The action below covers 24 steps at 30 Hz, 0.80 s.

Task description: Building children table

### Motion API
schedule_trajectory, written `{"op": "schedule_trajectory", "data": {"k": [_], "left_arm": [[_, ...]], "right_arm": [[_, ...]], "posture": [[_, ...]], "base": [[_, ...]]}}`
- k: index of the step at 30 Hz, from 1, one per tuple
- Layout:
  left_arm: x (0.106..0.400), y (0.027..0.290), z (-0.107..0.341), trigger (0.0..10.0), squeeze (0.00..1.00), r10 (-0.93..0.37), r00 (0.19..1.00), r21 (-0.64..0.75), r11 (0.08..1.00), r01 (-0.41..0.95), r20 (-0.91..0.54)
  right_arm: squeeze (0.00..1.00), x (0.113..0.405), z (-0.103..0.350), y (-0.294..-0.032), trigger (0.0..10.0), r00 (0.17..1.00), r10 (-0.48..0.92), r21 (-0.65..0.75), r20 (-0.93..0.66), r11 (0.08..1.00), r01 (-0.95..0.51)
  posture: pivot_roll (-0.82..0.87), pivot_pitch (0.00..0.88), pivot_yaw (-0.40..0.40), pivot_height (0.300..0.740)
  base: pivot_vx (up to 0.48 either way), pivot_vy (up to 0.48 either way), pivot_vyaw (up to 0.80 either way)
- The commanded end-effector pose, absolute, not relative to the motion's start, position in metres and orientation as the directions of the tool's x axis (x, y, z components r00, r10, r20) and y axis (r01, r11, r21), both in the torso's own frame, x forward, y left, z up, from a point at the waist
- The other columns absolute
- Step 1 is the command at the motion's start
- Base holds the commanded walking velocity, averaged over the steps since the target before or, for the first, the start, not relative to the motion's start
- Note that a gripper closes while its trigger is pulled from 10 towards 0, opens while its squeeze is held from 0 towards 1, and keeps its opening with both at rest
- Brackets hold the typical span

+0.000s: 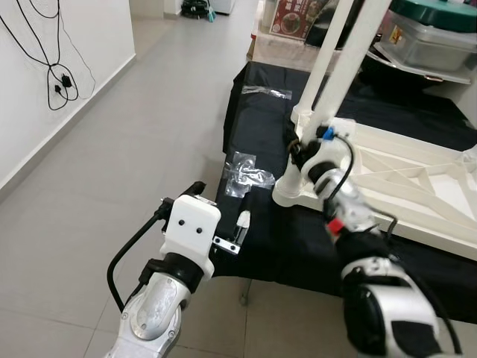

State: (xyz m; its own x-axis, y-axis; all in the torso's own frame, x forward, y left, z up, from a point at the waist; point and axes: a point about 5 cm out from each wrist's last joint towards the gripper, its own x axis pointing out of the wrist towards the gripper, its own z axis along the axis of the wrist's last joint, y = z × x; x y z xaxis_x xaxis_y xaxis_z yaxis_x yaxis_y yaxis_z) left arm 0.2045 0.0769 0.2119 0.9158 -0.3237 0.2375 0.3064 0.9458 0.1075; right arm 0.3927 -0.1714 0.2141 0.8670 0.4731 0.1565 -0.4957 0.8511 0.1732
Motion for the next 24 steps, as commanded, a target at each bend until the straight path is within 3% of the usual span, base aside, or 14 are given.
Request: {"op": "schedule_trajectory", "data": {"k": [1, 4, 6, 7, 12, 14, 15, 16, 17, 19, 20, 21, 22, 24], "left_arm": [[0.205, 0.077, 0.210, 10.0, 0.00, -0.327, 0.917, 0.114, 0.945, 0.308, 0.228], [0.205, 0.077, 0.210, 10.0, 0.00, -0.326, 0.917, 0.114, 0.945, 0.307, 0.228], [0.205, 0.077, 0.211, 10.0, 0.00, -0.325, 0.917, 0.115, 0.945, 0.306, 0.231], [0.205, 0.077, 0.211, 10.0, 0.00, -0.324, 0.917, 0.115, 0.945, 0.305, 0.231], [0.204, 0.077, 0.211, 10.0, 0.00, -0.325, 0.917, 0.114, 0.945, 0.307, 0.232], [0.204, 0.076, 0.211, 10.0, 0.00, -0.327, 0.916, 0.113, 0.944, 0.309, 0.231], [0.204, 0.076, 0.211, 10.0, 0.00, -0.328, 0.916, 0.112, 0.944, 0.310, 0.230], [0.203, 0.075, 0.210, 10.0, 0.00, -0.329, 0.916, 0.111, 0.944, 0.312, 0.228], [0.203, 0.075, 0.210, 10.0, 0.00, -0.329, 0.916, 0.111, 0.944, 0.312, 0.228], [0.202, 0.075, 0.210, 10.0, 0.00, -0.330, 0.917, 0.109, 0.944, 0.313, 0.226], [0.202, 0.075, 0.210, 10.0, 0.00, -0.330, 0.917, 0.109, 0.944, 0.313, 0.226], [0.202, 0.075, 0.209, 10.0, 0.00, -0.330, 0.917, 0.107, 0.944, 0.313, 0.224], [0.202, 0.075, 0.209, 10.0, 0.00, -0.331, 0.917, 0.106, 0.943, 0.314, 0.223], [0.202, 0.075, 0.209, 10.0, 0.00, -0.331, 0.917, 0.106, 0.943, 0.314, 0.223]], "right_arm": [[0.00, 0.385, 0.215, -0.155, 10.0, 0.724, 0.672, 0.156, 0.151, 0.707, -0.689], [0.00, 0.379, 0.215, -0.153, 10.0, 0.624, 0.771, 0.137, 0.130, 0.609, -0.781], [0.00, 0.368, 0.209, -0.149, 10.0, 0.372, 0.927, 0.119, 0.045, 0.364, -0.924], [0.00, 0.365, 0.207, -0.148, 10.0, 0.300, 0.954, 0.131, 0.019, 0.296, -0.946], [0.00, 0.367, 0.200, -0.139, 10.0, 0.227, 0.973, 0.132, -0.044, 0.231, -0.964], [0.00, 0.367, 0.197, -0.131, 9.3, 0.219, 0.974, 0.121, -0.063, 0.226, -0.967], [0.00, 0.368, 0.194, -0.125, 4.1, 0.216, 0.974, 0.111, -0.075, 0.223, -0.968], [0.00, 0.370, 0.192, -0.119, 0.0, 0.243, 0.967, 0.092, -0.076, 0.250, -0.964], [0.00, 0.370, 0.192, -0.119, 0.0, 0.243, 0.967, 0.092, -0.076, 0.250, -0.964], [0.00, 0.379, 0.196, -0.115, 0.0, 0.411, 0.911, 0.074, -0.024, 0.412, -0.908], [0.00, 0.379, 0.196, -0.115, 0.0, 0.411, 0.911, 0.074, -0.024, 0.412, -0.908], [0.00, 0.392, 0.204, -0.126, 0.0, 0.656, 0.754, 0.049, 0.042, 0.654, -0.755], [0.00, 0.399, 0.206, -0.138, 0.0, 0.786, 0.616, 0.050, 0.051, 0.784, -0.618], [0.00, 0.399, 0.206, -0.138, 0.0, 0.786, 0.616, 0.050, 0.051, 0.784, -0.618]], "posture": [[0.14, 0.100, -0.140, 0.740], [0.14, 0.101, -0.141, 0.740], [0.14, 0.100, -0.143, 0.740], [0.14, 0.100, -0.143, 0.740], [0.15, 0.101, -0.142, 0.740], [0.15, 0.101, -0.141, 0.740], [0.15, 0.101, -0.141, 0.740], [0.15, 0.101, -0.141, 0.740], [0.15, 0.101, -0.141, 0.740], [0.15, 0.100, -0.142, 0.740], [0.15, 0.100, -0.142, 0.740], [0.14, 0.095, -0.137, 0.740], [0.14, 0.095, -0.137, 0.740], [0.14, 0.095, -0.137, 0.740]], "base": [[0.000, 0.000, 0.00], [0.000, 0.000, 0.00], [0.000, 0.000, 0.00], [0.000, 0.000, 0.00], [0.000, 0.000, 0.00], [0.000, 0.000, 0.00], [0.000, 0.000, 0.00], [0.000, 0.000, 0.00], [0.000, 0.000, 0.00], [0.000, 0.000, 0.00], [0.000, 0.000, 0.00], [0.000, 0.000, 0.00], [0.000, 0.000, 0.00], [0.000, 0.000, 0.00]]}}
